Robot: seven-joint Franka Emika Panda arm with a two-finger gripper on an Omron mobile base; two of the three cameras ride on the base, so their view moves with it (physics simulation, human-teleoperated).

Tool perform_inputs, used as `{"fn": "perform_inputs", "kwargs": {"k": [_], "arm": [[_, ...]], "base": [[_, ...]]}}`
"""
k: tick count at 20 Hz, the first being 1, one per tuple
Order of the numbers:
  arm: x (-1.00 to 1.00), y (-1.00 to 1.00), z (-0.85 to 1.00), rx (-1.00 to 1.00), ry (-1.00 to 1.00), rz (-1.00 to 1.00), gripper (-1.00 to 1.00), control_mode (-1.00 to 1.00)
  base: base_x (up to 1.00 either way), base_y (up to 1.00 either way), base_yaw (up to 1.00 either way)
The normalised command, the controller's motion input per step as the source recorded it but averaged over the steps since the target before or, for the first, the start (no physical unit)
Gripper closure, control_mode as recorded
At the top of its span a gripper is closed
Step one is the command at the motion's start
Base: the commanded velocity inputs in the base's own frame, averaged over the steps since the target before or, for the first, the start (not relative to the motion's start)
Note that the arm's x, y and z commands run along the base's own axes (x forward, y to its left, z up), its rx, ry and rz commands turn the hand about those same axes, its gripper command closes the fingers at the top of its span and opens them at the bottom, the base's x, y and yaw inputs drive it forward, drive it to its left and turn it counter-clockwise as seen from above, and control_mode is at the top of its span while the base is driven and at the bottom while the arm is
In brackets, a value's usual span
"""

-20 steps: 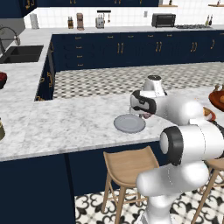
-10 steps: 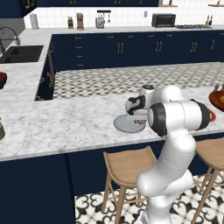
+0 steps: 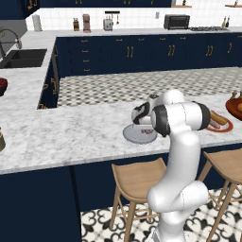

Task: Place one bun and one sausage from the bowl on each plate.

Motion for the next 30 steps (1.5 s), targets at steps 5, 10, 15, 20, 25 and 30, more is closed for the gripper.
{"fn": "perform_inputs", "kwargs": {"k": [5, 10, 15, 20, 25, 30], "arm": [[0.00, 0.00, -0.32, 0.00, -0.01, 0.00, 1.00, -1.00], [0.00, 0.00, 0.00, 0.00, 0.00, 0.00, -1.00, -1.00], [0.00, 0.00, 0.00, 0.00, 0.00, 0.00, -1.00, -1.00], [-0.41, -0.01, 0.15, 0.00, -0.01, 0.00, -1.00, -1.00], [-0.82, 0.00, 0.99, 0.00, 0.03, 0.00, -1.00, -1.00], [-1.00, 0.00, 0.88, 0.00, 0.03, 0.00, -1.00, -1.00]], "base": [[0.00, 0.00, 0.00], [0.00, 0.00, 0.00], [0.00, 0.00, 0.00], [0.00, 0.00, 0.00], [0.00, 0.00, 0.00], [0.00, 0.00, 0.00]]}}
